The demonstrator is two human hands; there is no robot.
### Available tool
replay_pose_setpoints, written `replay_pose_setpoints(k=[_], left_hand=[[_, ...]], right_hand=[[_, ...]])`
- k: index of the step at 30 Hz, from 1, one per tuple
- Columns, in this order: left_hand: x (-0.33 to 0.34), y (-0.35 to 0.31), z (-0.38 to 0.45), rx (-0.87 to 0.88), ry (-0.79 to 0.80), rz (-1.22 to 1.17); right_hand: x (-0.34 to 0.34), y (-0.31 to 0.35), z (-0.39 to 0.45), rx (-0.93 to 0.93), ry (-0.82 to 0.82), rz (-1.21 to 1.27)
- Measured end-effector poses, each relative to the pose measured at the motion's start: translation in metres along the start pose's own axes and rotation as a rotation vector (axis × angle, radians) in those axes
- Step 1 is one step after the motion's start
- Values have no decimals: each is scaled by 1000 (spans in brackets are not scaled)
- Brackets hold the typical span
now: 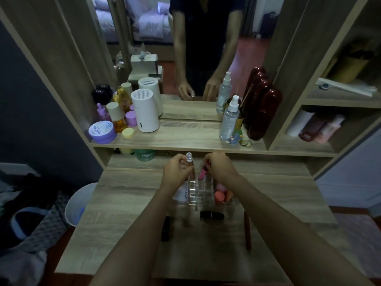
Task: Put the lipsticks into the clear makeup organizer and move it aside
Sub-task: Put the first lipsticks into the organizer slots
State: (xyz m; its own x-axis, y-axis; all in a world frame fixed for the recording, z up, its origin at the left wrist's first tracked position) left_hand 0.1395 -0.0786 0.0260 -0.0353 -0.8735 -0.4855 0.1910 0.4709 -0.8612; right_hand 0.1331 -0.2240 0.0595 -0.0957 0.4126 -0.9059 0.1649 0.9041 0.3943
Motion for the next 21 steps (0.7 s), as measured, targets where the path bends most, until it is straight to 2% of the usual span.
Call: replay_pose_setpoints(k=[12,21], left_hand=[[20,16,-2,-8,72,186],[26,24,-8,-38,90,210]], right_hand=[[20,-3,9,-48,186,-137],[38,1,10,-71,216,-182]])
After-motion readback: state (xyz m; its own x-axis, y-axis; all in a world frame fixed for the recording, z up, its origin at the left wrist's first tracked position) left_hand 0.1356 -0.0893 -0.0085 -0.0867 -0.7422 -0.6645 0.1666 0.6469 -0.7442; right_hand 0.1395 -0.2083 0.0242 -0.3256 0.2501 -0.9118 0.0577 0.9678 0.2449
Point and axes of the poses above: each hand's wrist, its own z-axis towards the middle knuckle, its own x-axis out of the palm, y = z × x, the point moved 4 cm from there along z, towards the middle knuckle, and after that the axes turned 10 degrees about x, right-handed, at the moved point
